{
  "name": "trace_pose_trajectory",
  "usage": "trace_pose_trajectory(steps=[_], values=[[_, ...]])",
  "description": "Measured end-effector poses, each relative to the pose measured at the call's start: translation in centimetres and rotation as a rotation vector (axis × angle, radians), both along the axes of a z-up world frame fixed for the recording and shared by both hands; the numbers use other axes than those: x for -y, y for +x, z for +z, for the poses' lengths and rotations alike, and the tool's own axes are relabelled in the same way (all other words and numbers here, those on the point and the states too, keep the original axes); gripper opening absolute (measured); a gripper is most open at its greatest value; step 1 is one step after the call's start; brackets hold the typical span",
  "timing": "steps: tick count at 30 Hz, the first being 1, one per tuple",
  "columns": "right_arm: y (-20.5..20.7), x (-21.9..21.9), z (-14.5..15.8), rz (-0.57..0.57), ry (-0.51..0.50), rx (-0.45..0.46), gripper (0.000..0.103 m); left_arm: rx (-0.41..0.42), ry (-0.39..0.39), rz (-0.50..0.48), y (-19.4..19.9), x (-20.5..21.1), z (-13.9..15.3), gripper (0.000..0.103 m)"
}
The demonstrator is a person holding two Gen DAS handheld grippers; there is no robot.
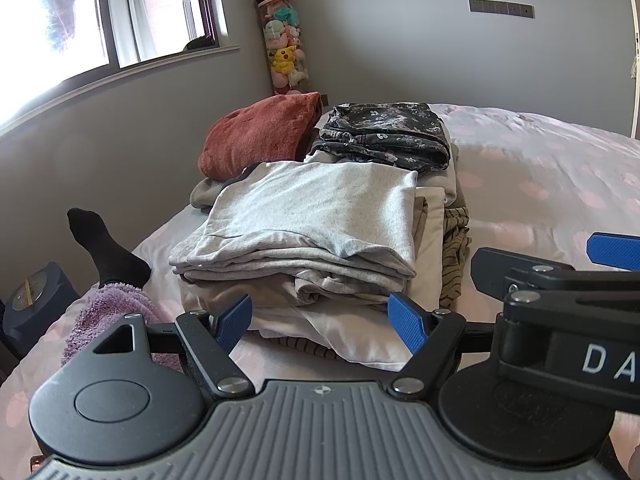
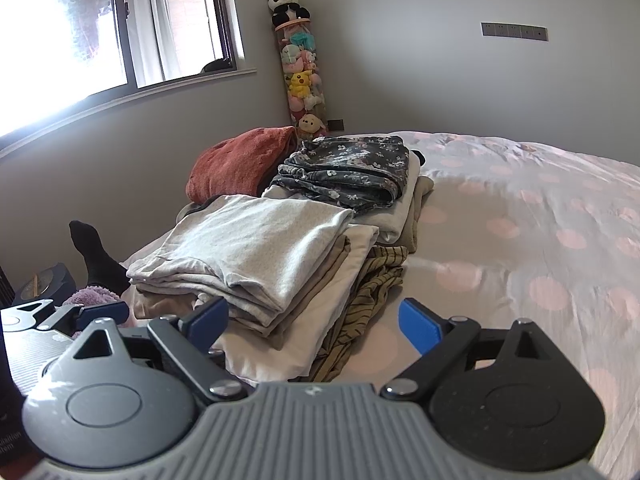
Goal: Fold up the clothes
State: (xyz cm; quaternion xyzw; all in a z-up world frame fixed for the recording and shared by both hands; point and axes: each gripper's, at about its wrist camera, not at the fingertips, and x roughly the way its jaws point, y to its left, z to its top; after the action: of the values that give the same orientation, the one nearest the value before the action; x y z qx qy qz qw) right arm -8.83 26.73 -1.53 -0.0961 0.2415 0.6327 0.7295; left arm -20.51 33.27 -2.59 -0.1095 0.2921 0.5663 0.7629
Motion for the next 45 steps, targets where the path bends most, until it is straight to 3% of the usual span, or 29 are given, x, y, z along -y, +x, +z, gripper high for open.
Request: trace_pose_trajectory(steps=[45], values=[[-0.32, -0.22, -0.35, 0.010, -0.013, -0.022, 0.094, -0.012, -0.007, 0.001, -0.02, 0.11, -0.36, 0.074]])
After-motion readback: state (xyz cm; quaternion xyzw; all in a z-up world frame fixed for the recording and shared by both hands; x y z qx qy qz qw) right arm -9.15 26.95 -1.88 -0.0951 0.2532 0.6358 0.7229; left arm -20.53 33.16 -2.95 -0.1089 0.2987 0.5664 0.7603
